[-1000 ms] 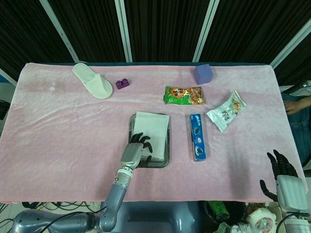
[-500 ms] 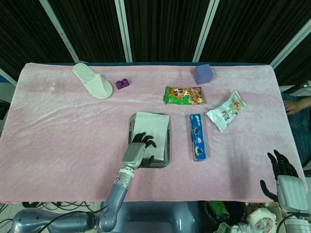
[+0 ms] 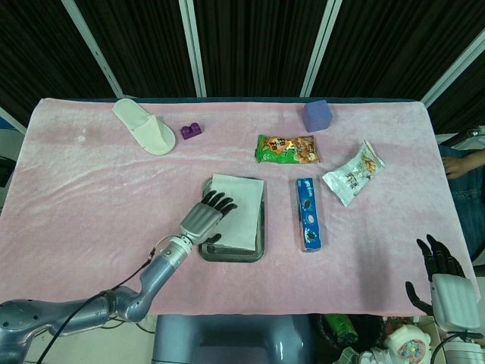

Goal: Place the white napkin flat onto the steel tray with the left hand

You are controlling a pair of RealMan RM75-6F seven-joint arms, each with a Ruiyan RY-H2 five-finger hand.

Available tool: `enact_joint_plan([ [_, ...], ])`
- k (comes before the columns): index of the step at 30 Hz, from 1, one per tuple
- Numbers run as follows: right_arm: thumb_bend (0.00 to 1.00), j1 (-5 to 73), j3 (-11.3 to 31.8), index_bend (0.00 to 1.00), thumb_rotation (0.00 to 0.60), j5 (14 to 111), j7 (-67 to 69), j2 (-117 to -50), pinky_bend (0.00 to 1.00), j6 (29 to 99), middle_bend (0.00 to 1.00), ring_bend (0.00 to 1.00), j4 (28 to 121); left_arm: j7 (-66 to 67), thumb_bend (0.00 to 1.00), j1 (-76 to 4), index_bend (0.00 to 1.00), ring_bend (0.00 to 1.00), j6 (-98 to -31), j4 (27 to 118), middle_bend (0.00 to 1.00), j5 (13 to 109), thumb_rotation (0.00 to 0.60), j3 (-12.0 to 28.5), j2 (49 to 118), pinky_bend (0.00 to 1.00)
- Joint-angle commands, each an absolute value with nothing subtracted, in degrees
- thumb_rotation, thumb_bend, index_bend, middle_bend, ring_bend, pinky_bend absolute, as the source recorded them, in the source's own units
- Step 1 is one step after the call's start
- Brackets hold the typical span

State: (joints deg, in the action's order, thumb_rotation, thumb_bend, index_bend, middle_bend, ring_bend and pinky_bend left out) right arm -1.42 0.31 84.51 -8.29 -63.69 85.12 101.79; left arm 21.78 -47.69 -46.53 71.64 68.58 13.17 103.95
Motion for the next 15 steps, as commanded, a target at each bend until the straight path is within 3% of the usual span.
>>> enact_joint_plan([
  [1,0.31,-1.43,0.3,0.0,0.6,84.47,-8.31,-63.7,0.16,85.1,0.0,0.05,101.81,18.29,0.3,-49.4,0.18,0.0,-45.47,69.75,0.15,70.05,0.6,13.97,103.08,0.04],
  [10,0.31,-1.45,0.15,0.0,0.6,84.35,-8.53,-63.67,0.16,84.89,0.0,0.05,101.98,13.11,0.31,-52.8,0.2,0.01,-42.88,63.58,0.17,72.04,0.6,14.27,103.6,0.06],
  [15,0.31,-1.46,0.26,0.0,0.6,84.17,-8.36,-63.57,0.16,84.91,0.0,0.05,102.06,12.61,0.31,-53.91,0.21,0.07,-41.25,61.15,0.17,71.2,0.6,13.91,104.77,0.08],
])
